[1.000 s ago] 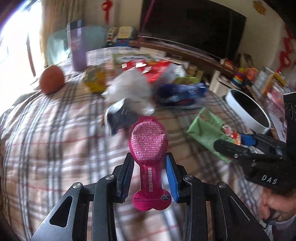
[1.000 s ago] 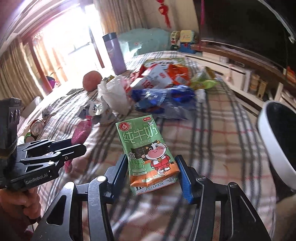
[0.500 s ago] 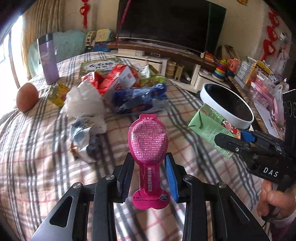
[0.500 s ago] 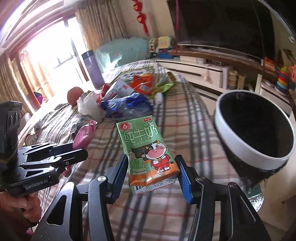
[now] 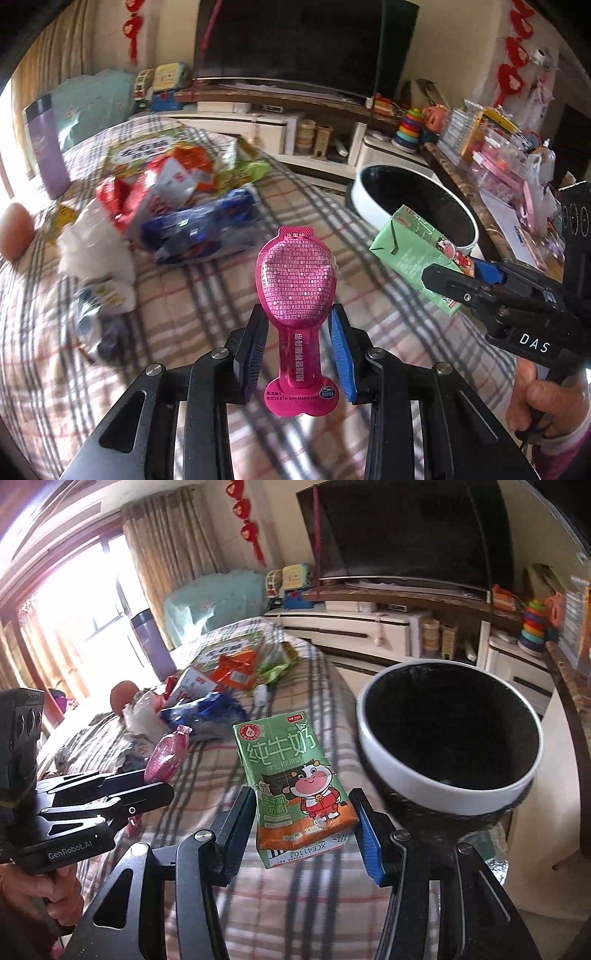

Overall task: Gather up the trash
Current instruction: 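Carry both items over the bin and open both tools to drop them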

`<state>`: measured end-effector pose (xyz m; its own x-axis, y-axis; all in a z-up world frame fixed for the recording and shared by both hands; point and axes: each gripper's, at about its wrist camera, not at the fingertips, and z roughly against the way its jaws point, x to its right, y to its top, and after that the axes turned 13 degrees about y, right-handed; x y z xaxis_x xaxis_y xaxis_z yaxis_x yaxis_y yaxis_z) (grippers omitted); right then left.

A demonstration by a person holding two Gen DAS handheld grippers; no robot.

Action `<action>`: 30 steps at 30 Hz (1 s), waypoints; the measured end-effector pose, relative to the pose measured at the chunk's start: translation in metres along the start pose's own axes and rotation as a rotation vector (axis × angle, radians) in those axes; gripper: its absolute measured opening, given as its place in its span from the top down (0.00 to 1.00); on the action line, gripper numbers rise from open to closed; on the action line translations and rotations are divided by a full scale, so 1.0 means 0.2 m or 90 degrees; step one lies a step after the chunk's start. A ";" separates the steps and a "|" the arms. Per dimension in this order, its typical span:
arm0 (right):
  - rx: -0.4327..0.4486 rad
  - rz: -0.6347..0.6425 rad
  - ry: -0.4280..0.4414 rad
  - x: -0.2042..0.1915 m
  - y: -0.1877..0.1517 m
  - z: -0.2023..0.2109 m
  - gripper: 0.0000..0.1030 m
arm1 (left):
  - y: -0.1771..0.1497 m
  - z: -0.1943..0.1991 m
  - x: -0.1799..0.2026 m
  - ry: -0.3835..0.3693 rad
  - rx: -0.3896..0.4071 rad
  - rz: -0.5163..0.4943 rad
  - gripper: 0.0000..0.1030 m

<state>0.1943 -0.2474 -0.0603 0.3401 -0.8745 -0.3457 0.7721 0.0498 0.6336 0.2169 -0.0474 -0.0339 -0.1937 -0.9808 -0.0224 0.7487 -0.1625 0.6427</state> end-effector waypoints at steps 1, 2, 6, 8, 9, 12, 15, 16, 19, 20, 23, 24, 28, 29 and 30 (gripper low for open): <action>0.002 -0.004 -0.003 0.02 0.00 0.01 0.49 | 0.01 -0.01 0.01 -0.004 -0.001 -0.003 0.69; 0.004 -0.006 -0.006 0.03 0.00 0.02 0.49 | 0.02 -0.02 0.03 -0.009 -0.003 -0.008 0.69; 0.013 -0.014 -0.022 0.08 0.01 0.07 0.49 | 0.08 -0.06 0.09 -0.019 -0.006 -0.025 0.69; 0.018 -0.019 -0.030 0.11 0.01 0.09 0.49 | 0.12 -0.08 0.13 -0.022 -0.004 -0.034 0.69; 0.020 -0.021 -0.033 0.12 0.01 0.10 0.49 | 0.13 -0.09 0.15 -0.023 -0.003 -0.037 0.69; 0.026 -0.029 -0.045 0.17 0.02 0.13 0.49 | 0.17 -0.12 0.21 -0.029 0.000 -0.049 0.69; 0.031 -0.035 -0.055 0.22 0.04 0.16 0.49 | 0.20 -0.15 0.25 -0.034 0.004 -0.060 0.69; 0.033 -0.038 -0.057 0.24 0.04 0.16 0.49 | 0.21 -0.15 0.26 -0.036 0.005 -0.064 0.69; 0.038 -0.045 -0.068 0.29 0.05 0.18 0.49 | 0.25 -0.17 0.30 -0.040 0.009 -0.073 0.69; 0.039 -0.047 -0.071 0.30 0.06 0.18 0.49 | 0.25 -0.18 0.31 -0.042 0.010 -0.076 0.69; 0.041 -0.055 -0.079 0.35 0.06 0.20 0.49 | 0.29 -0.20 0.35 -0.048 0.009 -0.086 0.69; 0.041 -0.057 -0.080 0.36 0.06 0.20 0.49 | 0.30 -0.22 0.36 -0.053 0.006 -0.089 0.69; 0.040 -0.069 -0.088 0.43 0.07 0.22 0.49 | 0.36 -0.25 0.41 -0.059 0.005 -0.099 0.69; 0.041 -0.071 -0.090 0.44 0.07 0.22 0.49 | 0.37 -0.26 0.43 -0.059 0.006 -0.102 0.69; 0.041 -0.073 -0.092 0.45 0.08 0.23 0.49 | 0.38 -0.27 0.44 -0.059 0.006 -0.104 0.69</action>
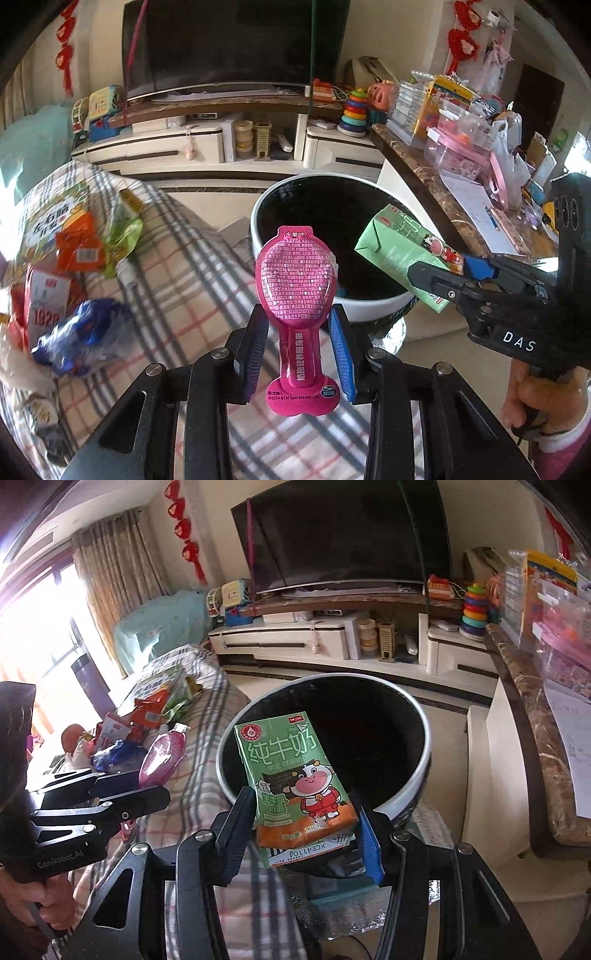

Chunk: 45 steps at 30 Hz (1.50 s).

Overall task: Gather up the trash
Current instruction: 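Carry both items over the bin and open both tools to drop them, then move both open tools back to the bed toward the snack bag and blue wrapper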

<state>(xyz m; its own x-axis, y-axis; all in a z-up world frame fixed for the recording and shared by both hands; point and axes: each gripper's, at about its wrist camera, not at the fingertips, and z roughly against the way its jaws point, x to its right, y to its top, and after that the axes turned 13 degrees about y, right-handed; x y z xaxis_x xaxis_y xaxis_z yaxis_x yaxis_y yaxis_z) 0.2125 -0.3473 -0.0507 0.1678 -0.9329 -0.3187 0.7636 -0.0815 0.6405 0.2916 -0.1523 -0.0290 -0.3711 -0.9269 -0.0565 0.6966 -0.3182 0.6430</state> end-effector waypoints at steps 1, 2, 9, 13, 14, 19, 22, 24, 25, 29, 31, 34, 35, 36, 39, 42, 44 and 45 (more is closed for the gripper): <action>0.000 -0.001 -0.002 0.01 0.01 0.00 0.49 | 0.02 -0.01 0.01 0.000 -0.001 -0.003 0.69; 0.000 -0.002 -0.004 0.02 0.01 0.00 0.49 | 0.03 -0.03 0.02 0.000 -0.001 -0.006 0.69; -0.013 -0.007 -0.017 0.10 0.06 -0.02 0.49 | 0.11 -0.11 0.09 0.000 -0.007 -0.023 0.69; -0.022 0.001 -0.026 0.13 0.09 -0.04 0.49 | 0.17 -0.16 0.12 -0.001 -0.017 -0.032 0.69; -0.024 0.002 -0.027 0.14 0.10 -0.05 0.49 | 0.18 -0.17 0.13 0.000 -0.017 -0.037 0.69; -0.035 0.011 -0.035 0.16 0.13 -0.07 0.49 | 0.25 -0.23 0.16 0.008 -0.021 -0.044 0.68; -0.041 0.012 -0.039 0.18 0.15 -0.09 0.49 | 0.28 -0.26 0.18 0.012 -0.021 -0.047 0.68; -0.044 0.012 -0.041 0.19 0.16 -0.10 0.49 | 0.30 -0.28 0.19 0.015 -0.023 -0.048 0.68; -0.046 0.013 -0.040 0.20 0.17 -0.10 0.49 | 0.30 -0.29 0.19 0.014 -0.024 -0.047 0.68; -0.055 0.014 -0.041 0.22 0.18 -0.12 0.49 | 0.34 -0.33 0.21 0.014 -0.026 -0.045 0.68; -0.057 0.015 -0.042 0.23 0.19 -0.12 0.49 | 0.35 -0.35 0.22 0.012 -0.030 -0.046 0.68; -0.062 0.016 -0.043 0.23 0.20 -0.13 0.49 | 0.35 -0.36 0.22 0.014 -0.035 -0.043 0.66; -0.064 0.015 -0.042 0.23 0.20 -0.13 0.49 | 0.35 -0.36 0.22 0.017 -0.037 -0.043 0.63; -0.065 0.012 -0.038 0.24 0.21 -0.14 0.49 | 0.36 -0.36 0.22 0.017 -0.037 -0.043 0.56; -0.069 0.007 -0.036 0.25 0.21 -0.14 0.48 | 0.36 -0.34 0.22 0.025 -0.023 -0.042 0.49; -0.062 0.001 -0.033 0.25 0.21 -0.12 0.48 | 0.32 -0.30 0.21 0.027 -0.014 -0.037 0.49; -0.055 -0.002 -0.031 0.24 0.20 -0.10 0.48 | 0.28 -0.27 0.19 0.028 -0.012 -0.030 0.49; -0.051 -0.005 -0.030 0.24 0.20 -0.09 0.48 | 0.26 -0.26 0.18 0.030 -0.011 -0.022 0.48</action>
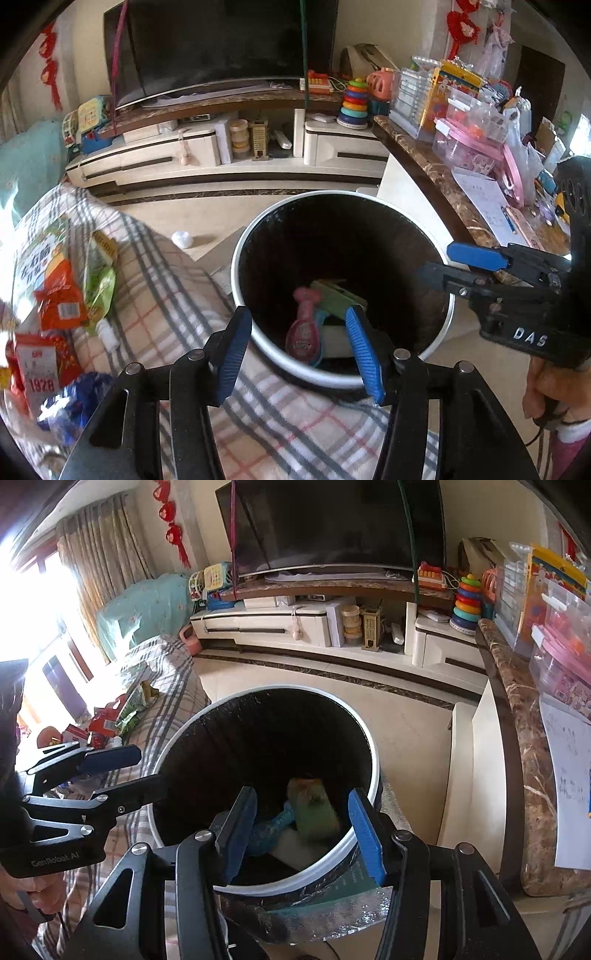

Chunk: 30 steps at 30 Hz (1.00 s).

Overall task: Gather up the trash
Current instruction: 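Move both open tools back to the bed toward the snack bag and blue wrapper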

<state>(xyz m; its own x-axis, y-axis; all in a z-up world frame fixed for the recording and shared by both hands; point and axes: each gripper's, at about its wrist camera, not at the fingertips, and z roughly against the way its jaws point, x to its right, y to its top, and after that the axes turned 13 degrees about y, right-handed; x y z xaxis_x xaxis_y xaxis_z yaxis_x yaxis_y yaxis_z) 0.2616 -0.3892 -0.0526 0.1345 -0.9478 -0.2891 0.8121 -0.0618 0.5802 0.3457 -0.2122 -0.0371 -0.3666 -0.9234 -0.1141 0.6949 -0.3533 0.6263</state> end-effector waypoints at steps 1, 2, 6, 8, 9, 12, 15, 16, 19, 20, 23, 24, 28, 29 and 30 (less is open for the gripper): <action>0.003 -0.002 0.002 0.00 0.00 0.01 0.48 | -0.03 0.01 -0.01 0.000 0.001 0.007 0.47; 0.009 -0.005 0.002 -0.01 -0.01 0.02 0.47 | -0.05 0.03 -0.03 -0.001 0.003 0.016 0.47; 0.027 -0.016 0.015 -0.04 -0.05 0.06 0.43 | -0.21 0.10 -0.10 0.009 0.015 0.064 0.41; 0.036 -0.015 0.017 -0.07 -0.07 0.07 0.41 | -0.29 0.14 -0.13 0.012 0.014 0.081 0.41; 0.039 -0.014 0.017 -0.09 -0.08 0.07 0.40 | -0.34 0.16 -0.15 0.014 0.010 0.092 0.41; 0.050 -0.017 0.029 -0.14 -0.11 0.09 0.34 | -0.45 0.22 -0.22 0.024 0.005 0.118 0.41; 0.065 -0.019 0.047 -0.21 -0.15 0.10 0.24 | -0.53 0.28 -0.28 0.034 0.002 0.145 0.41; 0.067 -0.019 0.054 -0.23 -0.16 0.09 0.22 | -0.57 0.31 -0.31 0.038 0.000 0.154 0.41; 0.064 -0.019 0.080 -0.31 -0.20 0.07 0.14 | -0.65 0.37 -0.38 0.053 -0.003 0.179 0.41; 0.062 -0.018 0.089 -0.33 -0.21 0.06 0.12 | -0.68 0.40 -0.40 0.059 -0.002 0.187 0.41; 0.050 -0.004 0.109 -0.42 -0.24 0.04 0.12 | -0.75 0.47 -0.46 0.076 -0.002 0.210 0.41; 0.047 0.004 0.115 -0.46 -0.24 0.03 0.12 | -0.77 0.48 -0.48 0.081 -0.003 0.217 0.41; 0.040 0.020 0.141 -0.57 -0.26 0.00 0.06 | -0.86 0.56 -0.55 0.100 -0.004 0.249 0.41; 0.039 0.024 0.146 -0.60 -0.27 -0.01 0.04 | -0.89 0.58 -0.57 0.107 -0.004 0.257 0.41; 0.038 0.026 0.149 -0.62 -0.27 -0.02 0.04 | -0.91 0.60 -0.58 0.113 -0.005 0.265 0.41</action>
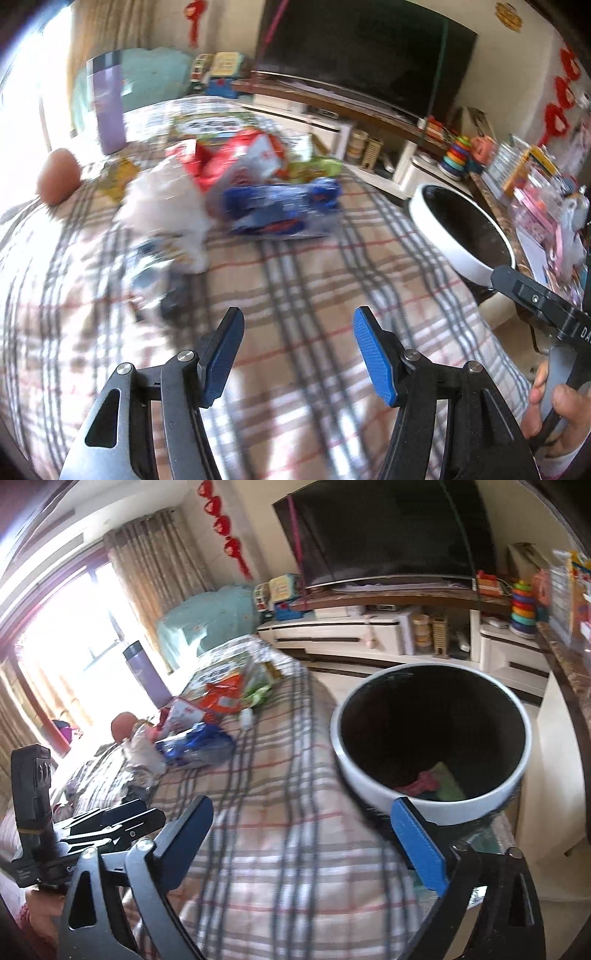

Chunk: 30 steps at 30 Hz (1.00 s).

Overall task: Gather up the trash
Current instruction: 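Move both open tools back to the bed toward the snack bag and blue wrapper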

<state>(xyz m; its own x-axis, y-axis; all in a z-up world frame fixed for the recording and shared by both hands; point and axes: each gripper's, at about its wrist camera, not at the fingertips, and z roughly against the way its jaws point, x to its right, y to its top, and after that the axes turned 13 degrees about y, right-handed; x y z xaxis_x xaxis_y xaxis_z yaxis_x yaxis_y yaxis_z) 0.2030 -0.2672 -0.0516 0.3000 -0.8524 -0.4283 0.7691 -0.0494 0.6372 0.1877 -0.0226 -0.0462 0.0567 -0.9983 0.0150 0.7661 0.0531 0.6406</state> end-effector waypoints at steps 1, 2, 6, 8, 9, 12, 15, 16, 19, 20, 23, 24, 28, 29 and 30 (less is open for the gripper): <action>-0.004 0.003 0.005 -0.02 -0.01 -0.02 0.04 | -0.01 0.00 -0.02 0.003 -0.001 0.006 0.41; -0.012 0.005 0.013 -0.04 -0.02 -0.04 0.04 | -0.02 0.01 -0.04 0.005 -0.002 0.012 0.41; -0.028 0.029 0.029 -0.12 -0.04 -0.11 0.04 | -0.06 0.03 -0.11 0.018 -0.007 0.031 0.41; -0.034 0.045 0.034 -0.16 -0.05 -0.14 0.04 | -0.08 0.05 -0.14 0.022 -0.008 0.039 0.41; -0.036 0.051 0.036 -0.17 -0.05 -0.15 0.04 | -0.08 0.05 -0.16 0.023 -0.009 0.043 0.41; -0.041 0.069 0.039 -0.21 -0.06 -0.19 0.04 | -0.08 0.06 -0.21 0.025 -0.010 0.054 0.40; -0.049 0.082 0.048 -0.24 -0.06 -0.22 0.04 | -0.09 0.07 -0.24 0.032 -0.011 0.063 0.39; -0.052 0.087 0.051 -0.25 -0.05 -0.23 0.04 | -0.08 0.05 -0.25 0.031 -0.013 0.065 0.39; -0.065 0.103 0.057 -0.28 -0.06 -0.28 0.04 | -0.07 0.02 -0.29 0.034 -0.017 0.066 0.39; -0.069 0.108 0.060 -0.29 -0.06 -0.29 0.04 | -0.06 0.02 -0.29 0.035 -0.019 0.066 0.39; -0.084 0.126 0.067 -0.31 -0.06 -0.35 0.04 | -0.05 0.00 -0.31 0.041 -0.023 0.067 0.39; -0.087 0.131 0.068 -0.32 -0.06 -0.35 0.04 | -0.05 -0.01 -0.32 0.044 -0.025 0.068 0.39; -0.101 0.151 0.083 -0.34 -0.04 -0.42 0.04 | -0.03 -0.04 -0.34 0.059 -0.033 0.069 0.39; -0.103 0.155 0.089 -0.34 -0.03 -0.43 0.04 | -0.03 -0.04 -0.34 0.062 -0.034 0.070 0.39; -0.105 0.158 0.092 -0.35 -0.03 -0.44 0.04 | -0.02 -0.05 -0.35 0.065 -0.034 0.071 0.39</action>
<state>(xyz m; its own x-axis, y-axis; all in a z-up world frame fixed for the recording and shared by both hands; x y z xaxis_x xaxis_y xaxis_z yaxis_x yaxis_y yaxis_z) 0.2268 -0.1624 -0.0822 0.5577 -0.7446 -0.3669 0.7398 0.2455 0.6264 0.1876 0.0470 -0.0572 0.2056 -0.9786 0.0041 0.7843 0.1673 0.5974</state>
